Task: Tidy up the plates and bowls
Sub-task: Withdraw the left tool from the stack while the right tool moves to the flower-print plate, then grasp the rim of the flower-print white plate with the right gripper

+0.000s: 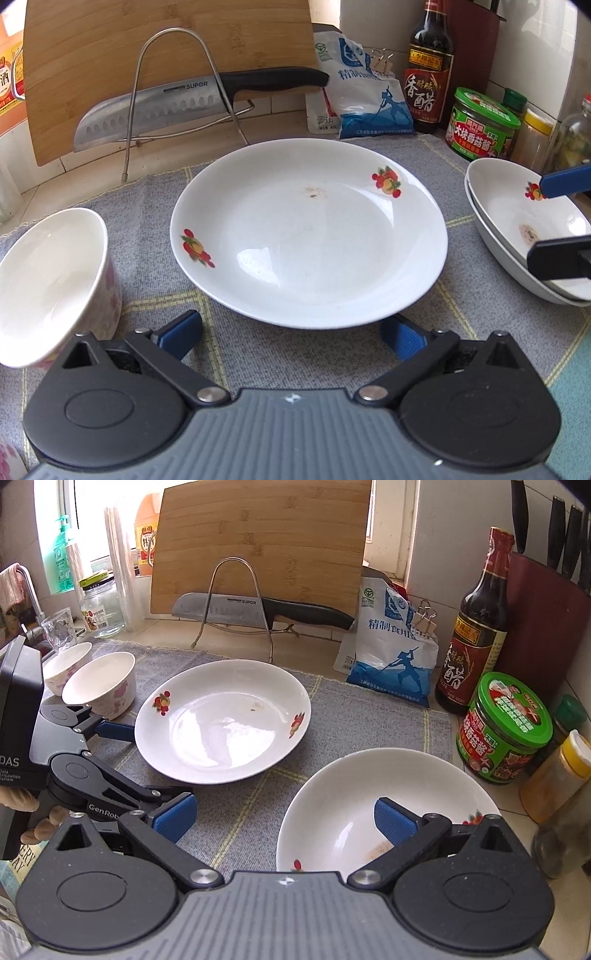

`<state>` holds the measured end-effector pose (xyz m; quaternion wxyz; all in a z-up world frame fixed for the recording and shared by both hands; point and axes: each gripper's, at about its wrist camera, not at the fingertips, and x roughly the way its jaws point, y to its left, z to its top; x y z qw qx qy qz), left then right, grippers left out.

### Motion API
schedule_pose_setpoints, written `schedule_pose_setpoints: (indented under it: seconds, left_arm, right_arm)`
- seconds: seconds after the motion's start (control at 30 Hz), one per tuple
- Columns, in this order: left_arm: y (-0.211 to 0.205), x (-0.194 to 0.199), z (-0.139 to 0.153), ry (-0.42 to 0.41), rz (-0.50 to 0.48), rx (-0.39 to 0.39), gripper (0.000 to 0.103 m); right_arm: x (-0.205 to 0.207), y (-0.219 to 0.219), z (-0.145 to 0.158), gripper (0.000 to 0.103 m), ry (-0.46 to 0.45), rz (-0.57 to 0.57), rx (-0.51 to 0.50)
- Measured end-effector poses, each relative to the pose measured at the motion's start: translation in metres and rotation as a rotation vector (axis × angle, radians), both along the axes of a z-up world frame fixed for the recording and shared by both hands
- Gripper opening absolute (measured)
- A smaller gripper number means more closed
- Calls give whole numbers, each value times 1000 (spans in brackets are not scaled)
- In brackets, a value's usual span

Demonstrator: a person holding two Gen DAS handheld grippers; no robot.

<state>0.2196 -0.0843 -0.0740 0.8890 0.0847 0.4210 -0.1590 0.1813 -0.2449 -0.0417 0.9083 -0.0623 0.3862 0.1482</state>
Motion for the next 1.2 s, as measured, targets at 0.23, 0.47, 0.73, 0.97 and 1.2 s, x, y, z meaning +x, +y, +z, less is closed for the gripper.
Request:
schedule_pose_setpoints:
  seconds: [0.23, 0.47, 0.73, 0.97, 1.2]
  left_arm:
    - [-1, 3, 0, -2, 29, -1, 103]
    - [0, -2, -1, -36, 29, -14, 103]
    - [0, -4, 0, -42, 28, -17, 103]
    - [0, -3, 1, -32, 17, -12, 103]
    - [1, 0, 2, -30, -15, -14, 103]
  right_arm:
    - [57, 5, 1, 103, 41, 48, 52]
    - [117, 11, -11, 103, 153, 105, 164]
    - [164, 22, -44, 103, 292, 106, 106]
    - [174, 29, -48, 103, 328, 131, 59]
    - [175, 37, -47, 103, 327, 248, -23]
